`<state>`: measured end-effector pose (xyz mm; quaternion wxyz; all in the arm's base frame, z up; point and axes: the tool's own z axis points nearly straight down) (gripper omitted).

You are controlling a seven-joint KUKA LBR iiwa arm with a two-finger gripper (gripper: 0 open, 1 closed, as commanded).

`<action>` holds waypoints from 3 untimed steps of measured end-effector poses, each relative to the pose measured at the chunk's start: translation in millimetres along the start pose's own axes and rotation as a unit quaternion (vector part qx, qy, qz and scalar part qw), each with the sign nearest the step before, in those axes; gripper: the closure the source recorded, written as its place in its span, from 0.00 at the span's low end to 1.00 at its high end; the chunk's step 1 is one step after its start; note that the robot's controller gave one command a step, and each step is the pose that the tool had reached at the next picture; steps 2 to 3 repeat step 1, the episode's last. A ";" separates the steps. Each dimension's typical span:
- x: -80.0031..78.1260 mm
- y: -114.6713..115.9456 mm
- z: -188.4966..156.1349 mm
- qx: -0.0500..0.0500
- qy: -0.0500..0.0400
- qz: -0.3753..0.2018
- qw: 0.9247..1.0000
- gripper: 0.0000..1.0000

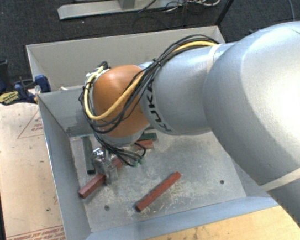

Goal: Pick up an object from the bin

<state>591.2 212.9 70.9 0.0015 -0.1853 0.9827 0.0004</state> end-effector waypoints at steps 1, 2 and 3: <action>-19.5 12.1 -129.0 0.000 0.000 -0.001 1.000 1.00; -19.5 12.1 -129.0 0.000 0.000 -0.001 1.000 1.00; -19.5 12.1 -129.0 0.000 0.000 -0.001 1.000 1.00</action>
Offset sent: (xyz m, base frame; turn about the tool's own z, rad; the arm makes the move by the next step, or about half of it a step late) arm 0.0000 0.0000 0.0000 0.0000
